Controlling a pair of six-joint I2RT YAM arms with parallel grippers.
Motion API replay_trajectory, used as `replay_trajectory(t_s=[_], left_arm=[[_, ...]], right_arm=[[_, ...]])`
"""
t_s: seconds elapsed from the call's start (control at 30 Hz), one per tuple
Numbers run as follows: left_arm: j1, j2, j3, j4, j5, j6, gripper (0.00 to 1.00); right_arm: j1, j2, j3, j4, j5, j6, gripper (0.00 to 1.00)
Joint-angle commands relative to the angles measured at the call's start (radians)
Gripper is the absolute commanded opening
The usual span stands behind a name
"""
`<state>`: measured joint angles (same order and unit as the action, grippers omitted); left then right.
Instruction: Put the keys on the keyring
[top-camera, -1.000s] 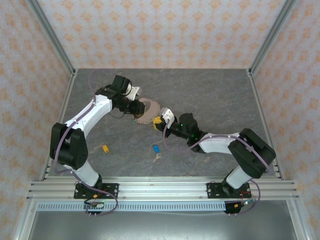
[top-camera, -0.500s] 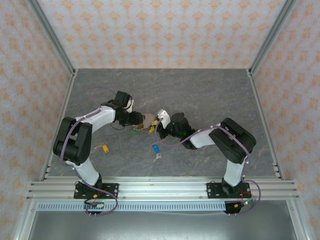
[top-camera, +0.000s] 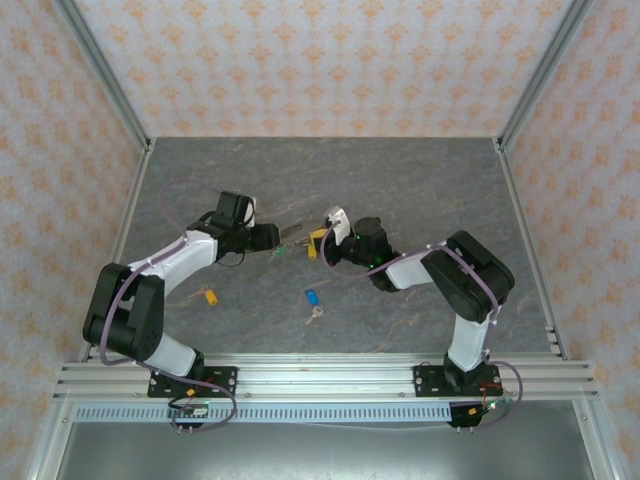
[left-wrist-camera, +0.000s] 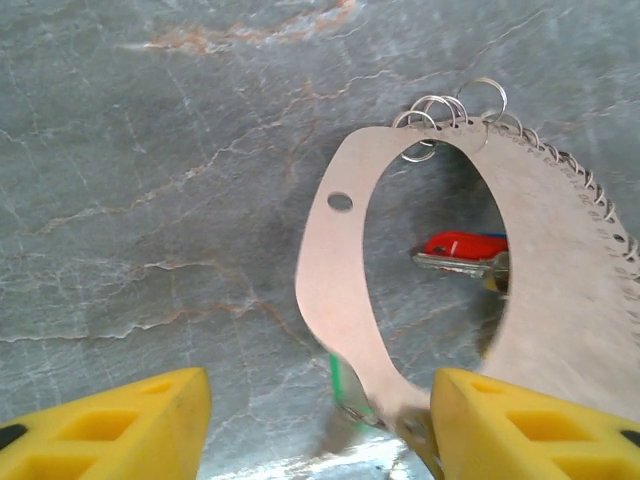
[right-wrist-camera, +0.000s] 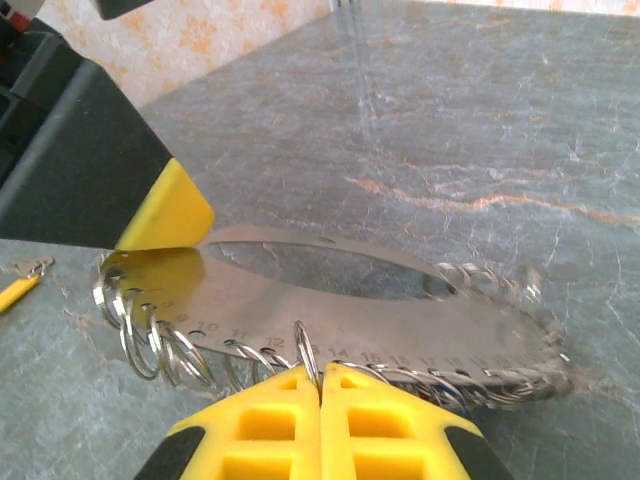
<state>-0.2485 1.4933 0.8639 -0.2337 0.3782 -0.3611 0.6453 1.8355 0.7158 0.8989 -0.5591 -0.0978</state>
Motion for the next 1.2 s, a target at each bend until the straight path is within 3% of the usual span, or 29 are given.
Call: replay_trajectory(t_s=[0.0,0.1,0.2,0.3,0.43,0.57,0.7,0.9,1.03,1.17], left_arm=[[-0.010,-0.033,-0.009,0.064,0.034,0.043,0.58],[-0.012,-0.014,0.000,0.082,0.045,0.031,0.54],[-0.018,0.062,0.037,0.084,0.098,0.025,0.41],[-0.032,0.120,0.058,0.117,0.129,0.012,0.37],[-0.050,0.219,0.132,0.104,0.162,0.034,0.33],[-0.071,0.328,0.217,0.086,0.210,0.050,0.23],[-0.083,0.389,0.256,0.032,0.157,0.054,0.17],[-0.083,0.393,0.231,0.025,0.126,0.040,0.12],[-0.083,0.360,0.231,0.004,0.123,0.040,0.14],[-0.083,0.332,0.257,-0.039,0.122,0.055,0.23]], right_arm=[[0.004,-0.004,0.034,0.010,-0.044,-0.037,0.00],[0.032,0.014,0.092,-0.221,-0.033,-0.179,0.00],[0.034,0.040,0.081,-0.245,-0.021,-0.191,0.00],[0.037,0.027,0.118,-0.404,-0.009,-0.203,0.00],[0.045,0.035,0.102,-0.423,0.061,-0.173,0.00],[0.052,0.061,0.114,-0.468,0.080,-0.170,0.00],[0.055,0.071,0.118,-0.446,0.113,-0.129,0.00],[0.059,0.046,0.040,-0.169,0.188,-0.062,0.00],[0.049,0.035,0.026,-0.067,0.102,-0.030,0.00],[0.047,0.042,-0.010,0.082,0.062,-0.003,0.00]])
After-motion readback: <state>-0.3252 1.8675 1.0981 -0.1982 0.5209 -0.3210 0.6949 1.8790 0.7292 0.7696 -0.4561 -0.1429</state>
